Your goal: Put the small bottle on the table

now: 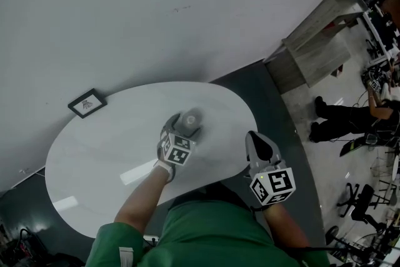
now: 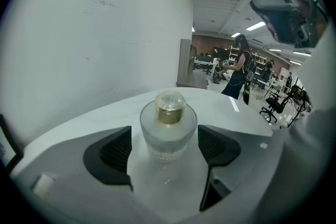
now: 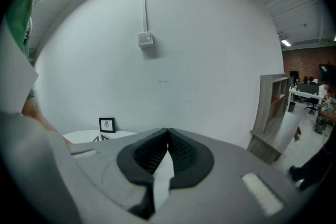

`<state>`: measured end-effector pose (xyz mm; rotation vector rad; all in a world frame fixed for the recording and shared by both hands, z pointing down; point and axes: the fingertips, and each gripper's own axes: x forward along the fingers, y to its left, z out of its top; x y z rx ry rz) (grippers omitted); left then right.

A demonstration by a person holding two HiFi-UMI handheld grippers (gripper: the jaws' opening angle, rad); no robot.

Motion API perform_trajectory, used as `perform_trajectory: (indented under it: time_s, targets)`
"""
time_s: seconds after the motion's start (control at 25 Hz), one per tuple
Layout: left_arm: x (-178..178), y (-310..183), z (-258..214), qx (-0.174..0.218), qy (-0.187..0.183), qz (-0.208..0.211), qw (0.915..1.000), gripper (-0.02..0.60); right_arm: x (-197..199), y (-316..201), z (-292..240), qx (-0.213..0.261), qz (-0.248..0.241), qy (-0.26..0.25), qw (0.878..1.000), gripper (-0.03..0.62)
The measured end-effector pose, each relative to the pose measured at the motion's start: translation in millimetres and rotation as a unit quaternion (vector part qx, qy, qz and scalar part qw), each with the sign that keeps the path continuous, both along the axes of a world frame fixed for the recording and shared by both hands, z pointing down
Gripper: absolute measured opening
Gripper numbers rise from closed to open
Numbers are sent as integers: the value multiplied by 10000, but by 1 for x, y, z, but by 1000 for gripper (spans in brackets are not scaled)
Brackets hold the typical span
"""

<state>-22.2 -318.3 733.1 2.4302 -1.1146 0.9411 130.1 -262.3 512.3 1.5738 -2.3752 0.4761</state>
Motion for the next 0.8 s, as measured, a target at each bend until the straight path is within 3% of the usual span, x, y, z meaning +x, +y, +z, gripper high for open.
perform_trajectory:
  time_s: [0.28, 0.4, 0.52, 0.8]
  targets:
    - [-30, 21, -36, 35, -49, -94, 9999, 382, -7, -2, -10, 121, -52, -190, 9997, 3]
    - [-48, 23, -67, 354, 111, -499, 9981, 379, -9, -2, -18, 228, -118, -237, 9994, 3]
    - [-61, 25, -111, 772, 422, -1002, 9911, 365, -6, -3, -28, 355, -145, -278, 9989, 3]
    - [-59, 42, -219, 1594, 1294, -1259, 9706, 142, -12, -4, -56, 693, -297, -345, 9966, 3]
